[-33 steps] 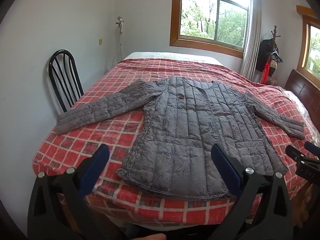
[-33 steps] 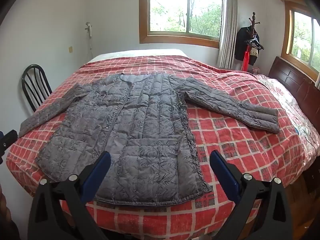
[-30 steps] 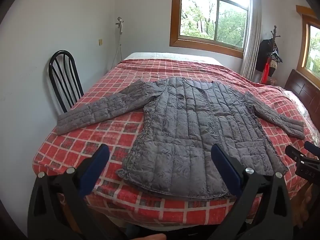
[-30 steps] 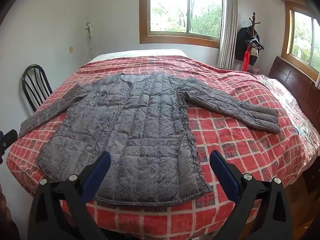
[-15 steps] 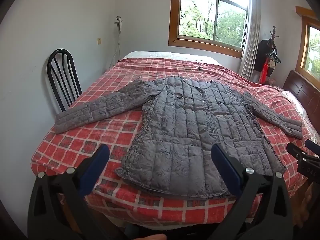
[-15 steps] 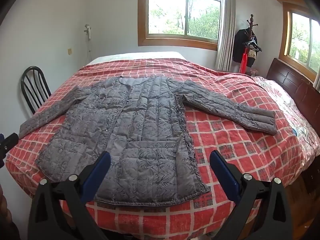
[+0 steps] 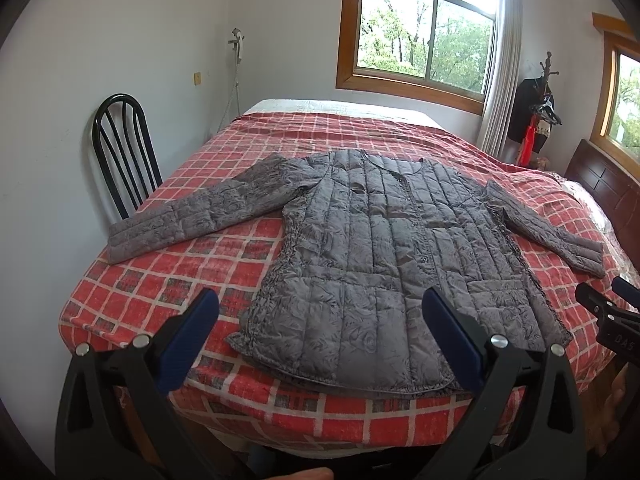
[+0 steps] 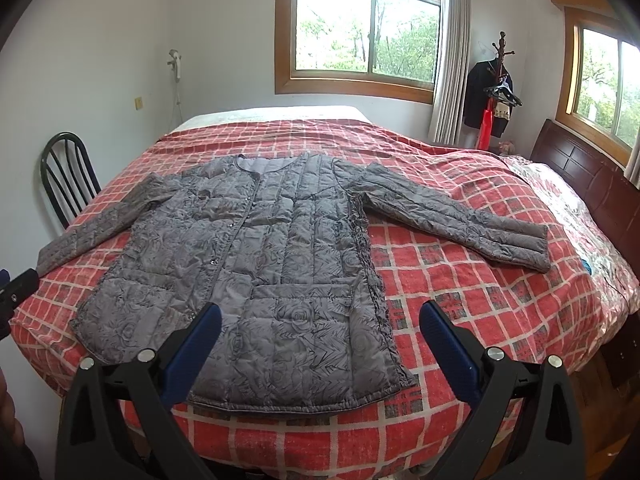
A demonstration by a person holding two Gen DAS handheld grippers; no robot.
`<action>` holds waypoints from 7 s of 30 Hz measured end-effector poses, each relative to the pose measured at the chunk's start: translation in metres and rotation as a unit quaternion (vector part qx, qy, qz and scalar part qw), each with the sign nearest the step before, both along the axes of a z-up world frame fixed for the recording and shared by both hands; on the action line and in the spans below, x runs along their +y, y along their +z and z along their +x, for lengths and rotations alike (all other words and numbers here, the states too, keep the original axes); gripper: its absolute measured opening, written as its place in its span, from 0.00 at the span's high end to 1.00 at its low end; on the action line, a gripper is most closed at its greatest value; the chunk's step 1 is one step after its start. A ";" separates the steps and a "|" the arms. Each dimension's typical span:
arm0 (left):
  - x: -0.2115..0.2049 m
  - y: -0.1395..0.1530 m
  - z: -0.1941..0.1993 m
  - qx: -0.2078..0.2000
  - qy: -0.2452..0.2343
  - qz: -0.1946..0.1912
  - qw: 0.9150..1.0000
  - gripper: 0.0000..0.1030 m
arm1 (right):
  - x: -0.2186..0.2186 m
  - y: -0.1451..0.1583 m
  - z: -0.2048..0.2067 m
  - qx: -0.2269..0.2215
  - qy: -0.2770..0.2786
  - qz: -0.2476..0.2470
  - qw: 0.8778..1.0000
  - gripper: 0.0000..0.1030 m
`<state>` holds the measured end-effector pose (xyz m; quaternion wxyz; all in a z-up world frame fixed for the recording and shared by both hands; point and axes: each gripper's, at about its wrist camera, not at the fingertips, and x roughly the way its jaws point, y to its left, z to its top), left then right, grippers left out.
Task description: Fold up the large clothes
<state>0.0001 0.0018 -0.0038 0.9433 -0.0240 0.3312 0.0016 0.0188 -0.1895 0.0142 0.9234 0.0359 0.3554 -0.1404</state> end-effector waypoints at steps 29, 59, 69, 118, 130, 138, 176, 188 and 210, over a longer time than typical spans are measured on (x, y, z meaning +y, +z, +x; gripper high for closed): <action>-0.003 -0.002 -0.001 -0.001 0.001 0.000 1.000 0.03 | 0.003 0.004 0.001 -0.002 -0.002 -0.008 1.000 0.04; -0.008 -0.010 0.013 -0.007 -0.004 -0.003 1.000 0.03 | -0.004 0.001 0.008 0.004 -0.010 -0.014 1.000 0.04; -0.011 -0.050 0.079 0.042 -0.027 -0.064 0.997 0.03 | -0.064 -0.015 0.024 -0.046 -0.017 0.004 0.999 0.04; -0.086 -0.095 0.282 0.065 -0.069 0.009 0.995 0.03 | -0.376 -0.058 0.107 -0.125 -0.258 0.176 0.942 0.90; -0.050 -0.097 0.292 0.086 -0.044 0.005 0.995 0.03 | -0.229 0.049 0.191 -0.156 -0.076 0.076 0.982 0.91; -0.020 -0.099 0.288 0.093 -0.022 0.005 0.995 0.03 | -0.113 0.039 0.243 -0.117 0.049 0.029 0.991 0.91; -0.074 -0.100 0.342 0.209 -0.087 -0.052 0.973 0.03 | 0.049 -0.112 0.251 0.109 0.231 -0.102 0.961 0.18; -0.123 -0.115 0.352 0.213 -0.102 -0.004 0.972 0.79 | 0.014 -0.060 0.169 0.062 0.214 -0.088 0.971 0.12; -0.119 -0.132 0.343 0.176 -0.093 -0.018 0.980 0.91 | 0.010 -0.059 0.149 0.034 0.198 -0.044 0.979 0.12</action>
